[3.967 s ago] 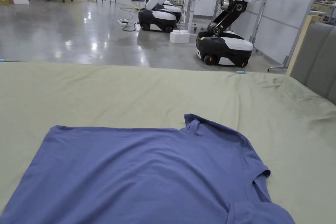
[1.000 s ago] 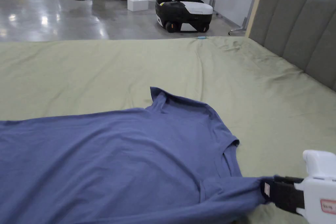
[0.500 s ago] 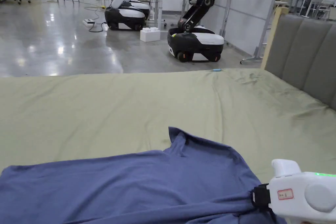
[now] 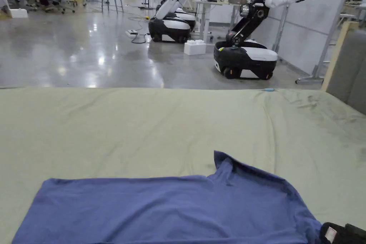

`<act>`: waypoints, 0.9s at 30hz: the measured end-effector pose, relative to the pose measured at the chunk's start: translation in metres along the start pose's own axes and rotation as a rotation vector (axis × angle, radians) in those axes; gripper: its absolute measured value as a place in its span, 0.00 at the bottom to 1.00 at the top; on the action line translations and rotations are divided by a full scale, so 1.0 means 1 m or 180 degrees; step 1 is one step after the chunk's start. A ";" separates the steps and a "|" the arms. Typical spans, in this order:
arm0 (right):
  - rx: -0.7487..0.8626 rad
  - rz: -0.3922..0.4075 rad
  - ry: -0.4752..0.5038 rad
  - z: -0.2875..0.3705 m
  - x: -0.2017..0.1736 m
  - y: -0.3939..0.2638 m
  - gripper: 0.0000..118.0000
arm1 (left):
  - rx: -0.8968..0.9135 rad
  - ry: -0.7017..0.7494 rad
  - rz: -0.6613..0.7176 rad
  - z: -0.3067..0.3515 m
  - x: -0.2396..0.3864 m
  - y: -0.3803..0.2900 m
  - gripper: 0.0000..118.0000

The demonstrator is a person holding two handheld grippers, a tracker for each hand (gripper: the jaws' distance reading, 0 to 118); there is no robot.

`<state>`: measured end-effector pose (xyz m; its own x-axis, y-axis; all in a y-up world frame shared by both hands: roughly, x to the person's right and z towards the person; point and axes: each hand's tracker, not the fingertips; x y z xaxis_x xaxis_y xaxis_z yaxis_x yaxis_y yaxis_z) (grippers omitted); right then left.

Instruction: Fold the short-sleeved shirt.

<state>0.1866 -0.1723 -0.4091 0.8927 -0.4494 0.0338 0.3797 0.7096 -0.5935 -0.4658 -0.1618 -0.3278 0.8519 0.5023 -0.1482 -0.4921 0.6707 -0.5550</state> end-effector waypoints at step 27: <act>-0.0654 0.0475 -0.0366 0.047 -0.038 -0.076 0.02 | -0.0806 0.0497 -0.0338 -0.099 -0.018 -0.030 0.74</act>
<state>0.1349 -0.1835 -0.3272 0.9612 -0.2754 0.0179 0.1954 0.6331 -0.7490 -0.4484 -0.2452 -0.3891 0.9230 0.3338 -0.1916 -0.3554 0.5478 -0.7574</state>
